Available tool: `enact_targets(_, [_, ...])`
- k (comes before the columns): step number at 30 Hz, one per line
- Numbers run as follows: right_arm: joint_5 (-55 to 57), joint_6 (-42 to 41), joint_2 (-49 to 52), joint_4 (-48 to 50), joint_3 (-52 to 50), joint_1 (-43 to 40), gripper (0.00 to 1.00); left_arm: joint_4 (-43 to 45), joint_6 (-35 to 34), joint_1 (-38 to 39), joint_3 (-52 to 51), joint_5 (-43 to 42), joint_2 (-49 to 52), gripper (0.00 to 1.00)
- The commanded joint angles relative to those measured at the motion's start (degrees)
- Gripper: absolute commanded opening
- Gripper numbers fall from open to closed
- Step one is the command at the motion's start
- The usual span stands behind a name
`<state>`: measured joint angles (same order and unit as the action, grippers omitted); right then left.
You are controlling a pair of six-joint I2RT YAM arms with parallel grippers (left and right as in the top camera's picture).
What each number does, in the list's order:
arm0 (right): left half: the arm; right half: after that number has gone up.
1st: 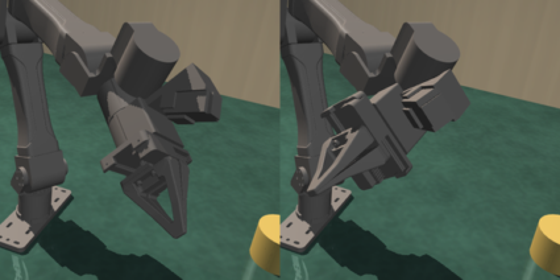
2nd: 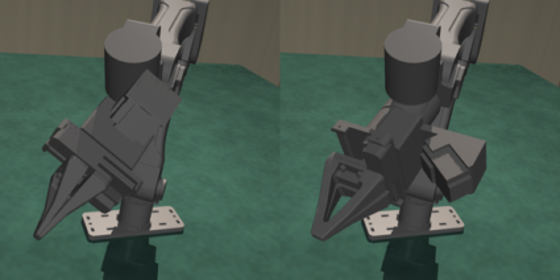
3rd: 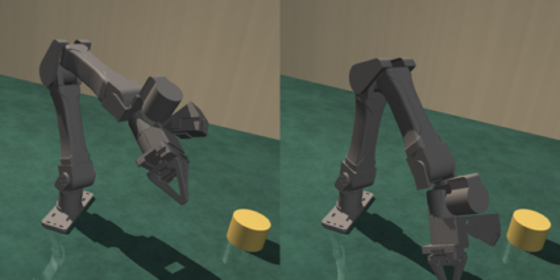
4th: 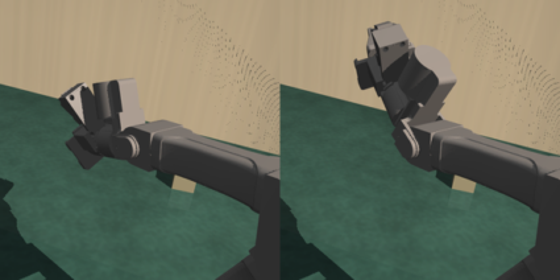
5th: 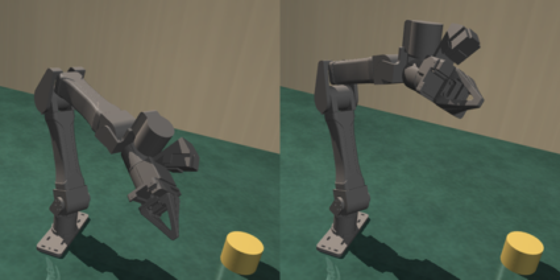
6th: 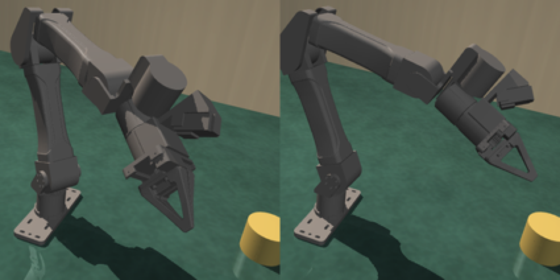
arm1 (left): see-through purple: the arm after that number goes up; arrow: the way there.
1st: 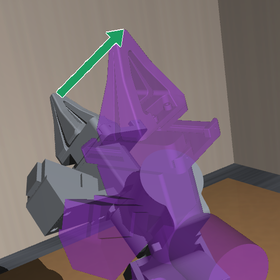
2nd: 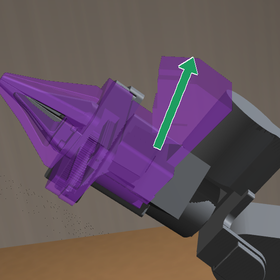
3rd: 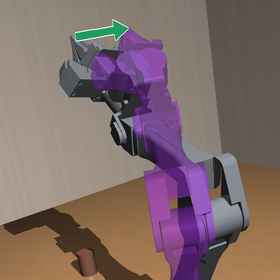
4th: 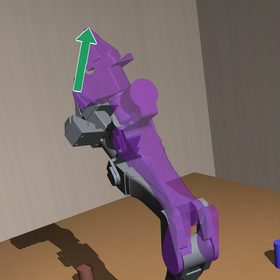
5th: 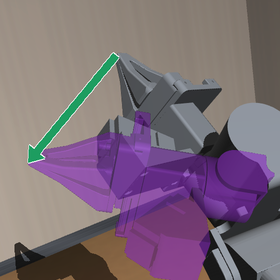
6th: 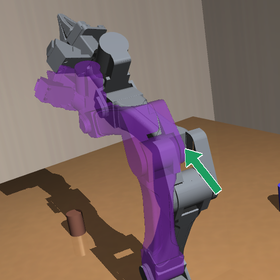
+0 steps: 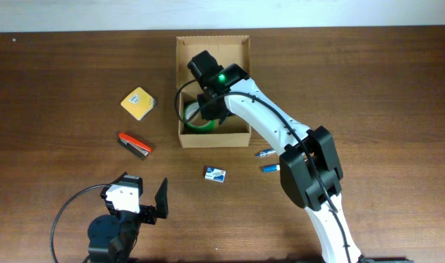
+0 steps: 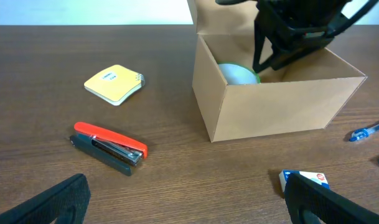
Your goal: Pack container
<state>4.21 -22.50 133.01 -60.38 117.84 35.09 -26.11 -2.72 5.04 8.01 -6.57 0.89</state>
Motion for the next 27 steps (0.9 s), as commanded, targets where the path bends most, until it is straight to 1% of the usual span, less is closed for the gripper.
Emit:
enact_targets(1, [-0.7,-0.2,-5.3,-1.6,1.1,0.5,0.37,0.2,0.9,0.1,-0.5,0.2,-0.5,1.00])
enact_targets(5, [-1.1,2.3,-10.4,-3.6,1.1,0.5,0.37,0.2,0.9,0.1,-0.5,0.2,-0.5,1.00])
enact_targets(12, [-1.1,4.2,-20.8,-6.3,1.1,0.5,0.37,0.2,0.9,0.1,-0.5,0.2,-0.5,1.00])
enact_targets(15, [-0.9,5.9,-25.1,-8.3,1.1,0.5,0.42,0.2,0.9,0.1,-0.5,0.2,-0.5,1.00])
enact_targets(19, [-0.9,6.3,-29.6,-12.7,1.1,0.5,0.47,0.2,0.9,0.1,-0.5,0.2,-0.5,0.99])
enact_targets(25, [-3.3,11.4,-35.8,-20.8,1.1,0.5,0.47,0.2,0.9,0.1,-0.5,0.2,-0.5,1.00])
enact_targets(27, [-3.7,11.7,-37.9,-22.9,1.1,0.5,0.47,0.2,0.9,0.1,-0.5,0.2,-0.5,1.00])
